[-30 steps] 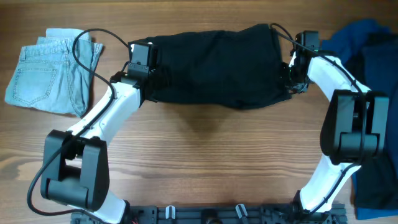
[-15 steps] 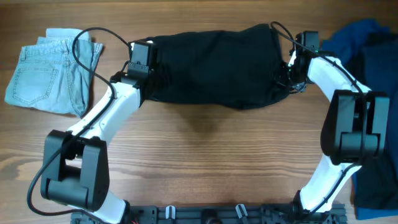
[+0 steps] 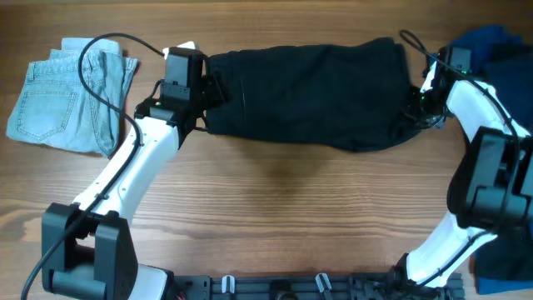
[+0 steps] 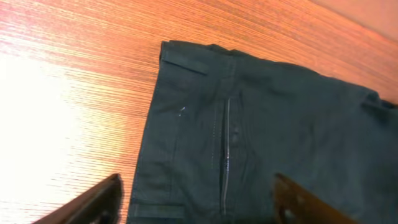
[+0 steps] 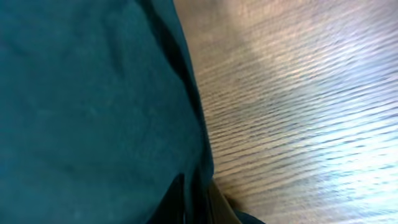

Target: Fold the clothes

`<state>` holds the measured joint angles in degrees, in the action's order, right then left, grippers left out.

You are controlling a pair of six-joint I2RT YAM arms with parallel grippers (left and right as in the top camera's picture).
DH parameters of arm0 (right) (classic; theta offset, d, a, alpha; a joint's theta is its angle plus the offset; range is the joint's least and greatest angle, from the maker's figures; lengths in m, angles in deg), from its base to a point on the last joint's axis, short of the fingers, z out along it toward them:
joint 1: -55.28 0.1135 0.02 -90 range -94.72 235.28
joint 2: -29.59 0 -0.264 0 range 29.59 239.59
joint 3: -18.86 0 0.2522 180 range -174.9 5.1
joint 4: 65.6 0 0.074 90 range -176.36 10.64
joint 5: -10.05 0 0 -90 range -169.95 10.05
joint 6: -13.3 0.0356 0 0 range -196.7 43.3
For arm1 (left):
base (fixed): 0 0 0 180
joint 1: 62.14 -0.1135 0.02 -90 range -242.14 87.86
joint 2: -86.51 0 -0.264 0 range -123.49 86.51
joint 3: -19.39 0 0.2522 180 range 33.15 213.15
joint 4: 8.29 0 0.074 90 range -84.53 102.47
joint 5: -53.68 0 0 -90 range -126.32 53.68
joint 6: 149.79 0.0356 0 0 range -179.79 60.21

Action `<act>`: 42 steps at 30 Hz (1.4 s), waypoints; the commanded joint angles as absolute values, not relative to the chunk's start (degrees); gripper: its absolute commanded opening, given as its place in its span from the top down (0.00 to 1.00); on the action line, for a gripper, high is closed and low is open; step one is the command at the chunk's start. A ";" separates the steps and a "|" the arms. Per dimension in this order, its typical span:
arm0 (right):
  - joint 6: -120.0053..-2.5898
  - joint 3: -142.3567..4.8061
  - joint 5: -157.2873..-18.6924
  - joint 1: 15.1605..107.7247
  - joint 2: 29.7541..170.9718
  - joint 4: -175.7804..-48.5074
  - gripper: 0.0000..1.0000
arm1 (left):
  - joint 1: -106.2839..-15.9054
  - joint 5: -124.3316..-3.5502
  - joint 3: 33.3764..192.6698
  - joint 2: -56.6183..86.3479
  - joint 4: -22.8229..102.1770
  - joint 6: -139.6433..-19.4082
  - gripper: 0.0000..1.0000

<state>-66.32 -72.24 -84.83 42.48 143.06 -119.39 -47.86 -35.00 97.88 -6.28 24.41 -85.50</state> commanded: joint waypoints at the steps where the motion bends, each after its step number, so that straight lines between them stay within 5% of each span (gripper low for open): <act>1: -67.50 -72.68 -85.09 42.53 137.38 -119.46 0.96 | -48.01 -46.52 99.01 -5.43 22.25 -89.20 0.77; 3: -67.53 -72.68 -87.87 42.50 136.81 -119.48 0.96 | -46.85 -51.85 98.99 -6.09 21.11 -90.53 0.96; 10: -68.97 -72.70 -107.30 43.71 134.01 -118.01 0.96 | -39.71 -53.41 98.99 -12.90 18.86 -90.31 0.96; 24: -70.50 -72.46 -97.84 59.81 122.10 -116.66 0.96 | -35.38 -56.44 98.99 -23.53 10.22 -96.76 0.96; 42: -70.52 -72.41 -96.24 60.91 122.10 -117.73 0.96 | -32.41 -64.92 102.16 -26.89 6.51 -99.43 0.96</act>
